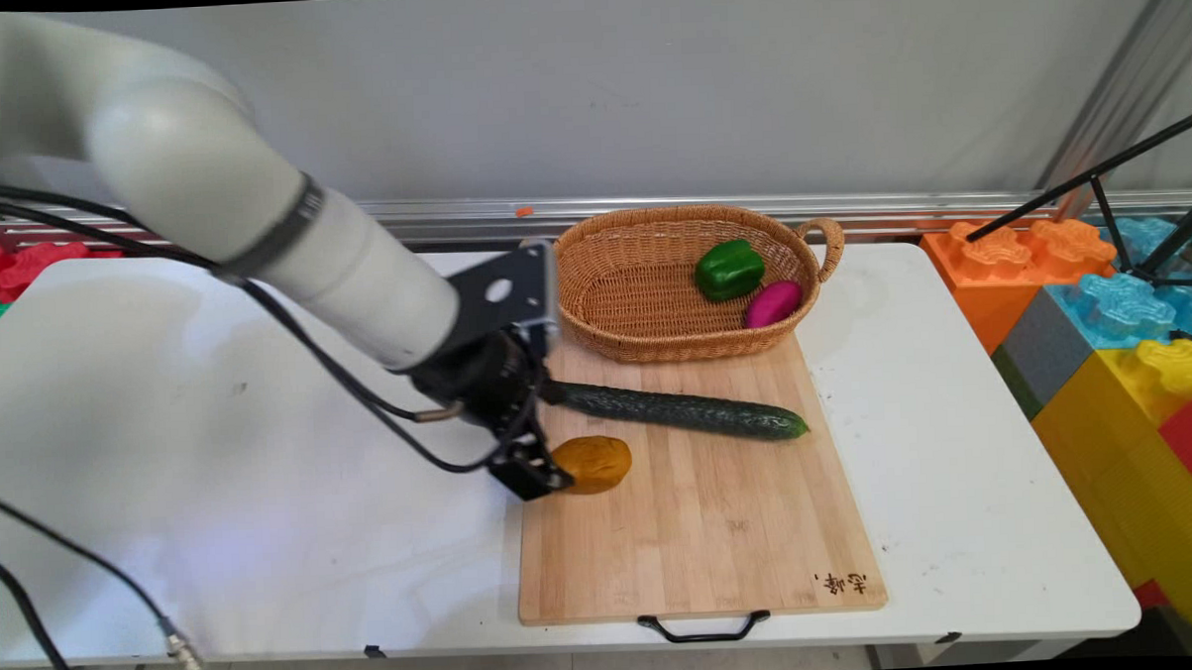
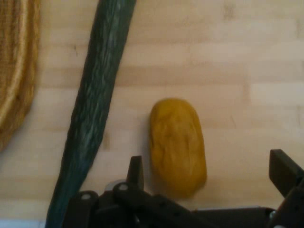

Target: Pick up the potato from the cutting board

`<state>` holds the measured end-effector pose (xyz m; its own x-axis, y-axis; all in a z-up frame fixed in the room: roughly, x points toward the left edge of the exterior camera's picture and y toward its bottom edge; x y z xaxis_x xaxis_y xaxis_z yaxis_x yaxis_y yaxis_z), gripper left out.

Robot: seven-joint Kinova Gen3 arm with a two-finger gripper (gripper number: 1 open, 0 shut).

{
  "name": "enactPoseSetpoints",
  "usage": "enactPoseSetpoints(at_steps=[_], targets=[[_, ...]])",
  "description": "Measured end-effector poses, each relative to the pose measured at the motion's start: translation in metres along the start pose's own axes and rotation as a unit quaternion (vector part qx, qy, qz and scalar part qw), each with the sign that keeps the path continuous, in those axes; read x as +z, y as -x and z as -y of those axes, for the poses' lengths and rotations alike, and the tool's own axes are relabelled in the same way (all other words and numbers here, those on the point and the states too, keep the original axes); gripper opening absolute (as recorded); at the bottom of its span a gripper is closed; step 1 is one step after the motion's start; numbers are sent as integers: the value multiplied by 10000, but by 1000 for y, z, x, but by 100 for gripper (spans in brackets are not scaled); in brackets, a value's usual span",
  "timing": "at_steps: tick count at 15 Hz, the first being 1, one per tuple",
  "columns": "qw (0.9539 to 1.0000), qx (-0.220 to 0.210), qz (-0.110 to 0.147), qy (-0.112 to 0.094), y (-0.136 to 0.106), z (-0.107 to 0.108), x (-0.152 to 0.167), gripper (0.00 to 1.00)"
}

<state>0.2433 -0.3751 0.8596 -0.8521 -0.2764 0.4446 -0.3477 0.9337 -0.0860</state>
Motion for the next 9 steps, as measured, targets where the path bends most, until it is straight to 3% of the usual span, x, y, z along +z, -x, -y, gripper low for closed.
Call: enactPoseSetpoints(at_steps=[9], targets=[[9999, 103, 32, -57, 9, 23, 69, 100]])
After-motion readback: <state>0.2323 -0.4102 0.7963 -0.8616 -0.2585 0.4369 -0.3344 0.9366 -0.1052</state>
